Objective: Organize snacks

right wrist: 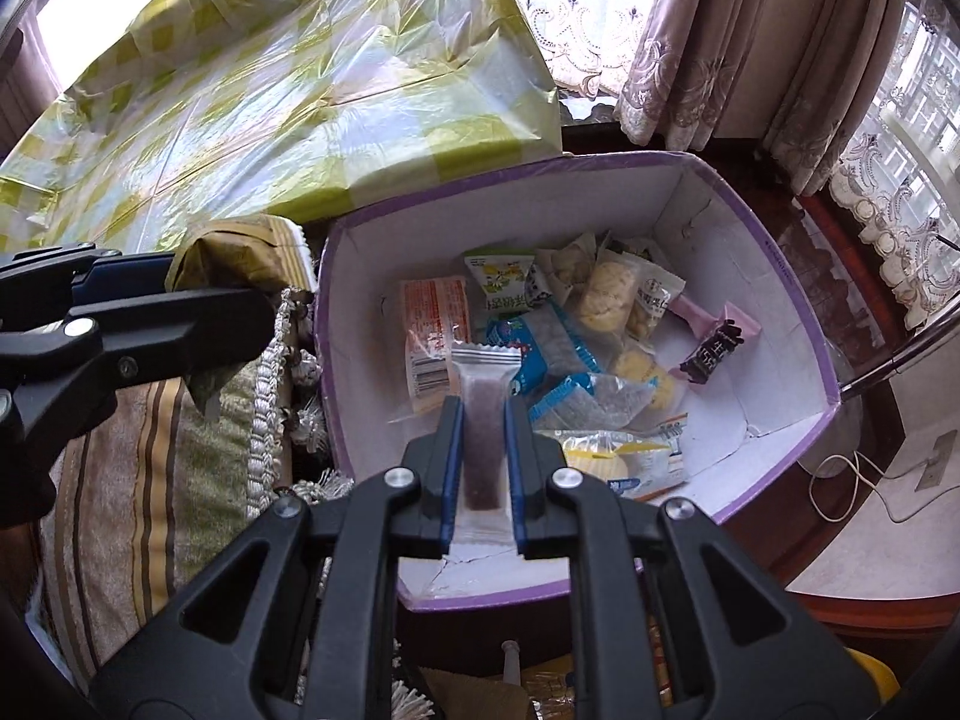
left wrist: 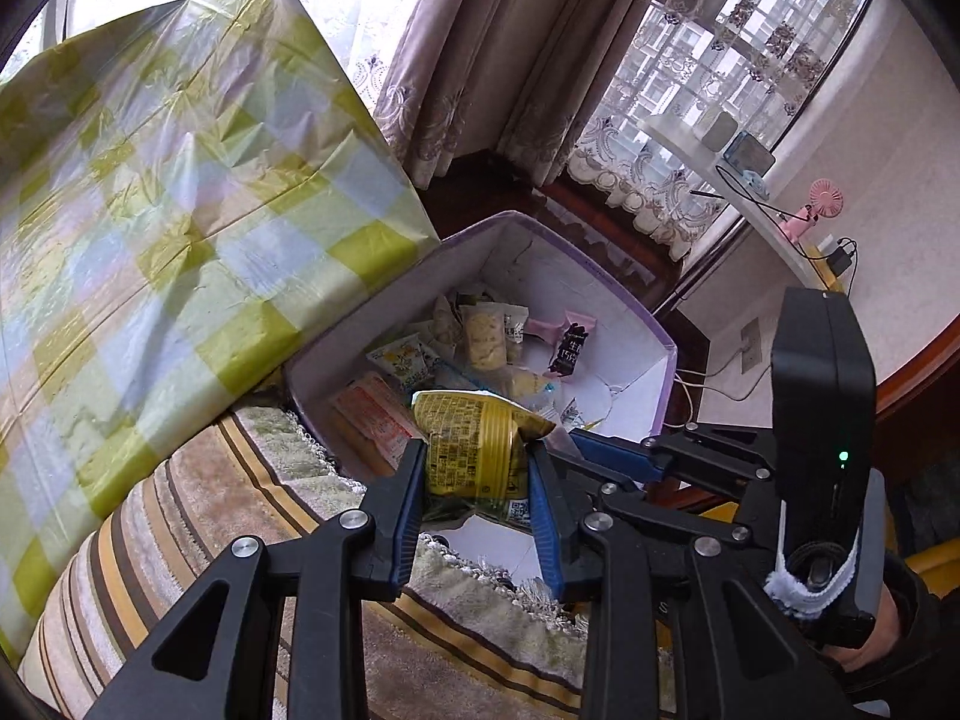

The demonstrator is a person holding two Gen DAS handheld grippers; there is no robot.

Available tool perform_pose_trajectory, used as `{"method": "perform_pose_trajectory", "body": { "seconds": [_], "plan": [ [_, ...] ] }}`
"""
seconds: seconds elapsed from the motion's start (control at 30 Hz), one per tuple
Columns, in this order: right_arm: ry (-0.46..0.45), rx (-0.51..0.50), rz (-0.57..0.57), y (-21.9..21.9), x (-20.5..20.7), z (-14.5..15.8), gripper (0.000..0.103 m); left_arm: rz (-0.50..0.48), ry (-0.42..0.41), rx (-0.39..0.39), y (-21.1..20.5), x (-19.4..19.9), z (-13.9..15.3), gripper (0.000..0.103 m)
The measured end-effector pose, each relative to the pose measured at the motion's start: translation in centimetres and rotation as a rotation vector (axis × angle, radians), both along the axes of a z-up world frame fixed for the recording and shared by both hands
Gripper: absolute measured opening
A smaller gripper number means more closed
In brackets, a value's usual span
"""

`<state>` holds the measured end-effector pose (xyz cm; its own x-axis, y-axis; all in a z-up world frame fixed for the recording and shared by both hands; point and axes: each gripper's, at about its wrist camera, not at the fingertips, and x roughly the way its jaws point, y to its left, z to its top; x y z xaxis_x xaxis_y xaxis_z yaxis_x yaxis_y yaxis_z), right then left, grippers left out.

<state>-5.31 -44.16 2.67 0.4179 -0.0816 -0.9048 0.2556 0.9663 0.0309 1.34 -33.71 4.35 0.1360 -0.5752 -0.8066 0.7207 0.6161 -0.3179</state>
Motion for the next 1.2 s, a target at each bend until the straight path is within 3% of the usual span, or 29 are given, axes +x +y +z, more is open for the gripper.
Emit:
{"method": "perform_pose_trajectory", "body": {
  "seconds": [0.17,0.27,0.33,0.4,0.5,0.6,0.9,1.03,1.13,1.2],
  "plan": [
    [-0.012,-0.001,-0.008,0.0,-0.5,0.1,0.020,0.012,0.037,-0.001,-0.2,-0.1,-0.5,0.035],
    [-0.018,0.001,-0.019,-0.1,-0.8,0.3,0.023,0.030,0.085,-0.009,0.0,-0.1,-1.1,0.043],
    [-0.022,-0.005,-0.029,-0.3,-1.0,0.5,0.033,0.060,0.099,-0.002,0.3,-0.1,-1.3,0.050],
    [-0.031,-0.023,-0.042,-0.4,-1.2,0.7,0.051,0.091,0.098,0.008,0.8,-0.3,-1.3,0.059],
    [-0.033,-0.068,-0.062,-0.4,-1.3,1.1,0.065,0.138,0.100,0.012,1.4,-0.8,-1.2,0.076],
    [-0.032,-0.099,-0.086,-0.8,-1.4,1.2,0.066,0.161,0.097,0.016,1.6,-1.6,-1.2,0.084],
    [-0.027,-0.120,-0.151,-2.4,-2.1,1.1,0.068,0.190,0.046,0.066,1.0,-2.4,-1.8,0.087],
    [-0.029,-0.131,-0.172,-3.1,-2.4,1.3,0.068,0.232,-0.017,0.100,1.3,-2.7,-1.1,0.089],
    [-0.030,-0.131,-0.179,-3.4,-2.6,1.3,0.068,0.243,-0.001,0.088,1.7,-2.6,-1.3,0.089],
    [-0.031,-0.125,-0.183,-3.5,-2.6,1.2,0.068,0.241,0.022,0.055,2.0,-2.3,-1.4,0.096]
  ]
}}
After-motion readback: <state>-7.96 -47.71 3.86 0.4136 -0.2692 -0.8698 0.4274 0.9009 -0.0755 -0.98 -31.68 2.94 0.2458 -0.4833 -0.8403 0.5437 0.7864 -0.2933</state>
